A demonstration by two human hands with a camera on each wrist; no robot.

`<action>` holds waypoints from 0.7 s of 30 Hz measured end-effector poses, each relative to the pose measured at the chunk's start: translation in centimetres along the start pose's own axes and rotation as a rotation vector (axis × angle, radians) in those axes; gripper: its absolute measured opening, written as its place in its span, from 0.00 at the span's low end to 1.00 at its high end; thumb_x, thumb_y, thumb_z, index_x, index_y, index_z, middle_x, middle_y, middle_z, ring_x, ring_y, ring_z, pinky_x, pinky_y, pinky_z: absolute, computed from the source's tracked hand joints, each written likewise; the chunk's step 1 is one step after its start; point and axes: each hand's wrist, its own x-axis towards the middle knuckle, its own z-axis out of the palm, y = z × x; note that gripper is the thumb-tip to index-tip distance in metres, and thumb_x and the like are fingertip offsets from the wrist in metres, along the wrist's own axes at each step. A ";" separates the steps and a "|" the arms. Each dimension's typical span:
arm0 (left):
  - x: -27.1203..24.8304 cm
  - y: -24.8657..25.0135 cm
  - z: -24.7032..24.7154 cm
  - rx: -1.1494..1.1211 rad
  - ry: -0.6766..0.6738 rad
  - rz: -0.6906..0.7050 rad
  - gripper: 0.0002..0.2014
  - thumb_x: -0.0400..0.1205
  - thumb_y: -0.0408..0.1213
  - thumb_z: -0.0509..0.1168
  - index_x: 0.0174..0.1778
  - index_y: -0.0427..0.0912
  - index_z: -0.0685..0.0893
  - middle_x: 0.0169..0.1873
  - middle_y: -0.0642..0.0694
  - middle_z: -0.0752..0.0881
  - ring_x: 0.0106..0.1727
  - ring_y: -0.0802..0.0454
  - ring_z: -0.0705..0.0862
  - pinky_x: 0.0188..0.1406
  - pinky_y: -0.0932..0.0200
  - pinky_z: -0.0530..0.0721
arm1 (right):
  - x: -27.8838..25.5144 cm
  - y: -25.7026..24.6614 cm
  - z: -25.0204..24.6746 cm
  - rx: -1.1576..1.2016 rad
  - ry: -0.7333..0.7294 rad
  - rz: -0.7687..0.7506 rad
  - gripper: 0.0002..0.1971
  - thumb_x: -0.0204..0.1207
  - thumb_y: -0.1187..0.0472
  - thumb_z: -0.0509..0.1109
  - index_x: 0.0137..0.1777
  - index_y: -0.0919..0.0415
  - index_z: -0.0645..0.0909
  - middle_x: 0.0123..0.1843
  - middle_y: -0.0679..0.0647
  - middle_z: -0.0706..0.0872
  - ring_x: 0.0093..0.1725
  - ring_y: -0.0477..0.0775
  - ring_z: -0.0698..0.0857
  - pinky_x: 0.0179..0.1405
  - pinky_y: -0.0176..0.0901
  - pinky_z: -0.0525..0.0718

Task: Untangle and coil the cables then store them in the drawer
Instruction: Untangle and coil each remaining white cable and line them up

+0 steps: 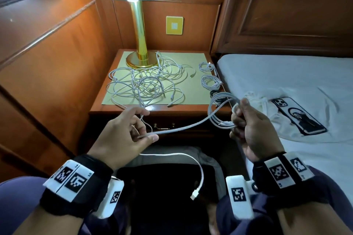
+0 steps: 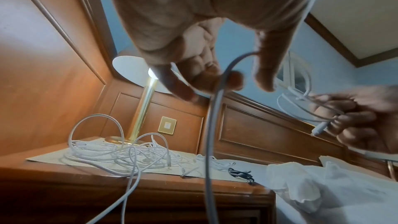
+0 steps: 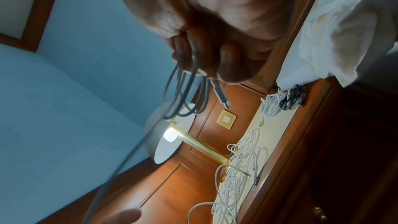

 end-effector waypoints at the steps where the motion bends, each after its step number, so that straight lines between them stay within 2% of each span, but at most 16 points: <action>1: 0.0 0.2 -0.1 -0.024 -0.016 -0.006 0.25 0.70 0.40 0.83 0.58 0.56 0.80 0.32 0.50 0.85 0.27 0.51 0.81 0.34 0.65 0.81 | 0.0 0.1 0.0 -0.003 -0.010 0.013 0.21 0.87 0.45 0.58 0.34 0.55 0.71 0.26 0.49 0.62 0.19 0.45 0.57 0.32 0.50 0.50; 3: -0.1 0.1 -0.1 -0.104 -0.112 -0.006 0.23 0.69 0.42 0.84 0.57 0.55 0.83 0.31 0.48 0.85 0.28 0.49 0.80 0.34 0.62 0.80 | 0.0 0.2 0.2 -0.003 -0.018 0.045 0.21 0.87 0.45 0.58 0.34 0.55 0.70 0.25 0.49 0.62 0.18 0.44 0.57 0.31 0.48 0.49; 5: -0.4 0.4 -0.1 -0.231 -0.260 0.031 0.18 0.70 0.48 0.83 0.51 0.51 0.87 0.29 0.43 0.84 0.27 0.54 0.77 0.33 0.65 0.77 | -0.1 0.3 0.3 -0.020 -0.027 0.075 0.21 0.87 0.46 0.58 0.34 0.55 0.70 0.25 0.48 0.62 0.18 0.45 0.56 0.32 0.49 0.49; 8: -0.8 1.4 0.6 -0.372 -0.362 0.083 0.12 0.76 0.51 0.76 0.44 0.47 0.90 0.31 0.42 0.85 0.28 0.56 0.78 0.28 0.62 0.78 | -0.2 0.8 0.7 -0.065 -0.059 0.110 0.21 0.87 0.45 0.57 0.34 0.54 0.69 0.25 0.49 0.61 0.19 0.45 0.55 0.29 0.47 0.49; 10: -0.8 1.7 1.6 -0.443 -0.283 0.041 0.11 0.81 0.48 0.73 0.40 0.44 0.88 0.26 0.46 0.79 0.23 0.55 0.73 0.21 0.61 0.72 | -0.1 1.1 1.0 -0.088 -0.091 0.142 0.20 0.88 0.45 0.57 0.35 0.53 0.68 0.25 0.48 0.60 0.20 0.45 0.54 0.26 0.46 0.48; 12: -0.3 1.4 2.2 -0.515 -0.081 -0.123 0.12 0.82 0.45 0.71 0.38 0.41 0.84 0.20 0.53 0.71 0.18 0.56 0.66 0.18 0.66 0.64 | -0.3 1.2 1.2 -0.097 -0.122 0.181 0.20 0.87 0.44 0.57 0.35 0.53 0.68 0.25 0.48 0.59 0.21 0.45 0.54 0.27 0.46 0.48; 14: 0.5 0.4 2.3 -0.435 0.094 -0.232 0.12 0.84 0.41 0.69 0.37 0.39 0.81 0.17 0.57 0.71 0.16 0.62 0.66 0.16 0.70 0.65 | -0.5 1.1 1.3 -0.052 -0.146 0.206 0.21 0.87 0.44 0.56 0.35 0.53 0.68 0.25 0.48 0.59 0.21 0.45 0.54 0.28 0.47 0.48; 15: 0.7 0.0 2.4 -0.309 0.132 -0.225 0.12 0.85 0.41 0.69 0.36 0.40 0.82 0.17 0.58 0.73 0.18 0.61 0.69 0.19 0.72 0.67 | -0.6 1.1 1.5 -0.022 -0.151 0.210 0.21 0.88 0.44 0.55 0.34 0.53 0.68 0.25 0.47 0.60 0.20 0.44 0.54 0.29 0.46 0.49; 17: 0.5 -0.5 2.6 -0.066 0.137 -0.163 0.13 0.83 0.43 0.71 0.34 0.43 0.81 0.20 0.55 0.75 0.23 0.59 0.72 0.26 0.69 0.70 | -0.7 1.2 1.7 0.021 -0.142 0.206 0.21 0.88 0.44 0.55 0.34 0.53 0.69 0.25 0.46 0.61 0.19 0.43 0.55 0.29 0.46 0.50; 21: -0.1 -0.3 3.4 0.116 0.207 -0.098 0.15 0.80 0.42 0.74 0.30 0.45 0.78 0.19 0.53 0.75 0.24 0.59 0.76 0.26 0.72 0.70 | -0.5 1.0 1.7 0.028 -0.151 0.245 0.22 0.88 0.43 0.55 0.33 0.52 0.69 0.25 0.46 0.61 0.19 0.44 0.55 0.29 0.45 0.50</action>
